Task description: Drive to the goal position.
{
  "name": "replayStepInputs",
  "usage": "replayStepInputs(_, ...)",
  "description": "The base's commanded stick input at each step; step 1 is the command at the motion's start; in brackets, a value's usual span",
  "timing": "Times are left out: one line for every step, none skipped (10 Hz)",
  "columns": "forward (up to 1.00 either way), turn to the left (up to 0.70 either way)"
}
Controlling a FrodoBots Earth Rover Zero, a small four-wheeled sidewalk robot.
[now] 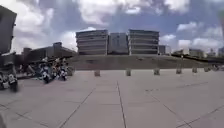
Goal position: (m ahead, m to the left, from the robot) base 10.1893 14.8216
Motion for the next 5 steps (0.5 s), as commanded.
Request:
replayStepInputs(1.00,0.00)
replayStepInputs(1.00,-0.01)
replayStepInputs(1.00,-0.04)
replayStepInputs(1.00,-0.02)
replayStepInputs(1.00,-0.07)
